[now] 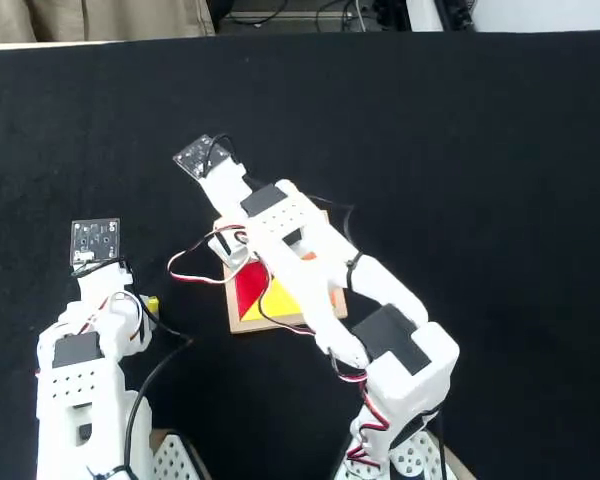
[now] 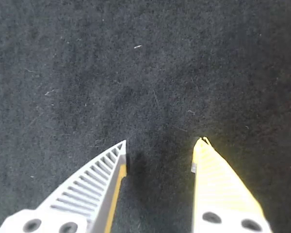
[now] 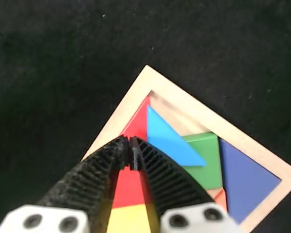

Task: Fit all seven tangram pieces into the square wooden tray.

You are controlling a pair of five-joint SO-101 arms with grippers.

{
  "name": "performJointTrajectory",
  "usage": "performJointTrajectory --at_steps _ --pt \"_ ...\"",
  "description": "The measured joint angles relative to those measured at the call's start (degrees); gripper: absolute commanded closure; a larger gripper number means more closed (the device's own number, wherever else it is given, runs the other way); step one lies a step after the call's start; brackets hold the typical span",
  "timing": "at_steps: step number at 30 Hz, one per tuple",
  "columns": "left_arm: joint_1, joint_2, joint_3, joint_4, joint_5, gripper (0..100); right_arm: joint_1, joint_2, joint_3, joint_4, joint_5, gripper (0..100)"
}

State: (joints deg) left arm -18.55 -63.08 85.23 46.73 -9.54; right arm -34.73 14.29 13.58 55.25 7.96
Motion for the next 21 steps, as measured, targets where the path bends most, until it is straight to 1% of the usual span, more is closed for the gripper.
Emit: performJointTrajectory --at_steps 3,8,15,21 --pt "0.0 0.0 0.0 0.0 0.0 78 0.6 0.0 -0.1 2.3 2.3 98.8" --pt "0.0 0.0 0.0 0.0 0.0 78 2.1 -0.7 -0.1 4.9 3.2 98.8" --pt "0.0 0.0 0.0 0.0 0.0 78 2.3 -2.6 0.9 3.1 3.3 98.8" --pt "0.0 0.0 0.0 0.0 0.0 78 2.3 3.3 -2.5 3.3 3.3 98.8"
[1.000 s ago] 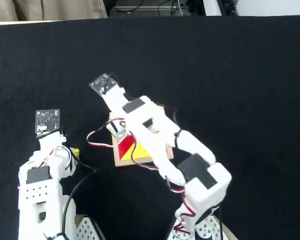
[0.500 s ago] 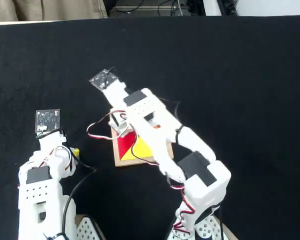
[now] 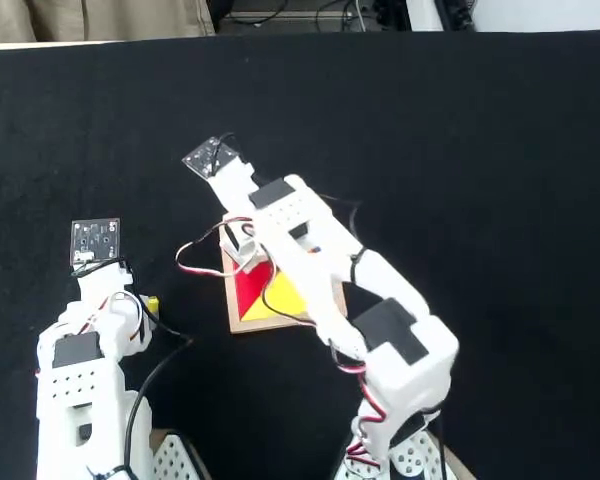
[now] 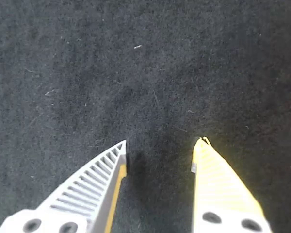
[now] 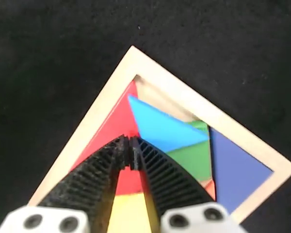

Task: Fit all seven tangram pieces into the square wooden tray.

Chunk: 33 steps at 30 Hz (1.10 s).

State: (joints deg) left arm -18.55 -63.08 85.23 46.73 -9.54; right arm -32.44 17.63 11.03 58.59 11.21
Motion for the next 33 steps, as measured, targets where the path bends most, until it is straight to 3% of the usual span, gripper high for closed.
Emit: performJointTrajectory --at_steps 14,21,33 --pt "0.0 0.0 0.0 0.0 0.0 78 0.0 -2.0 -2.3 3.3 0.0 98.8" --pt "0.0 0.0 0.0 0.0 0.0 78 4.6 -5.1 -2.3 -0.9 0.0 98.8" --pt "0.0 0.0 0.0 0.0 0.0 78 4.5 4.2 -6.6 0.4 2.1 98.8"
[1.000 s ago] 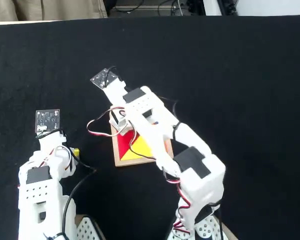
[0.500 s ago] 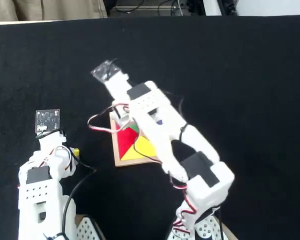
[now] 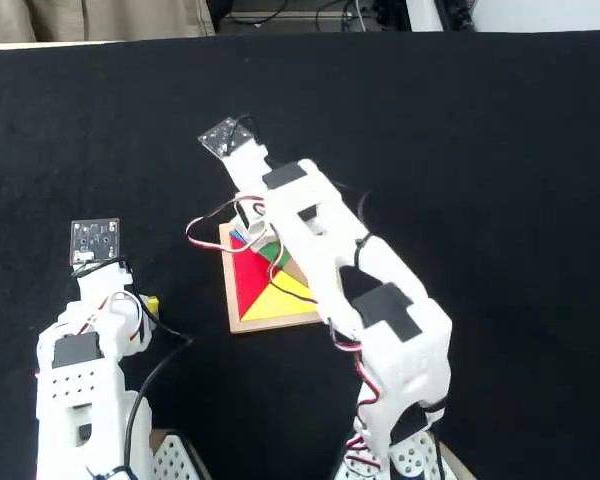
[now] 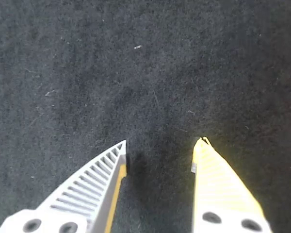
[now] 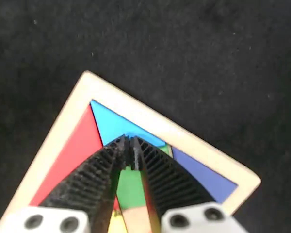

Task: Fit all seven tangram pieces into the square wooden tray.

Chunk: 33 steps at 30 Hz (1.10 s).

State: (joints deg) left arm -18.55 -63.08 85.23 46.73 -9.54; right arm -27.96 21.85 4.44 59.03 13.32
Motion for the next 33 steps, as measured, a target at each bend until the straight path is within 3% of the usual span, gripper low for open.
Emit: performJointTrajectory --at_steps 10,17,22,29,33 --pt "0.0 0.0 0.0 0.0 0.0 78 0.1 -5.1 0.5 2.6 0.0 98.8" --pt "0.0 0.0 0.0 0.0 0.0 78 8.1 -12.9 7.3 0.3 0.3 98.8" --pt "0.0 0.0 0.0 0.0 0.0 78 14.2 -30.2 15.4 1.1 0.2 98.8" --pt "0.0 0.0 0.0 0.0 0.0 78 17.6 -63.2 38.4 -9.3 0.4 98.7" --pt "0.0 0.0 0.0 0.0 0.0 78 21.9 -70.2 42.5 -10.1 0.2 98.7"
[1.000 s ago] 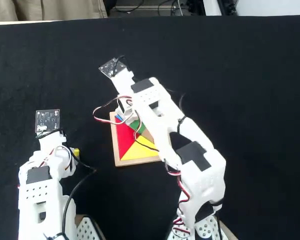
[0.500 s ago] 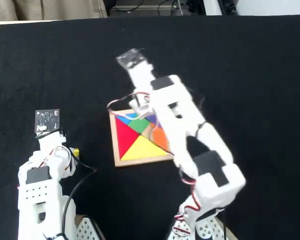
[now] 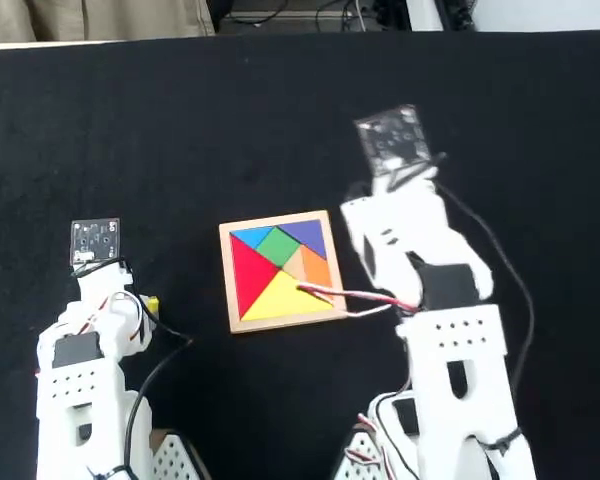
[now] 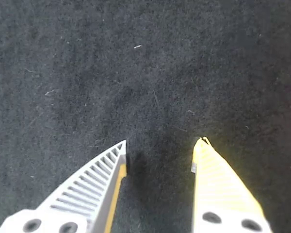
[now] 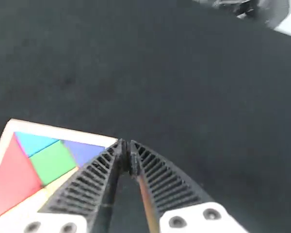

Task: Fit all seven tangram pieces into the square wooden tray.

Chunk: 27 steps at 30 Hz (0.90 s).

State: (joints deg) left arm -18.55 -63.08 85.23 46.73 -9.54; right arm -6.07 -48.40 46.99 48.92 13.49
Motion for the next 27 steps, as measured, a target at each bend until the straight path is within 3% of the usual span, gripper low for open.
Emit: performJointTrajectory --at_steps 6,19,27 --pt "0.0 0.0 0.0 0.0 0.0 78 2.5 8.6 3.6 3.4 0.0 98.8" --pt "0.0 0.0 0.0 0.0 0.0 78 2.3 29.5 10.0 -4.0 2.8 98.8" --pt "0.0 0.0 0.0 0.0 0.0 78 -2.1 33.3 10.0 -4.0 3.2 98.8"
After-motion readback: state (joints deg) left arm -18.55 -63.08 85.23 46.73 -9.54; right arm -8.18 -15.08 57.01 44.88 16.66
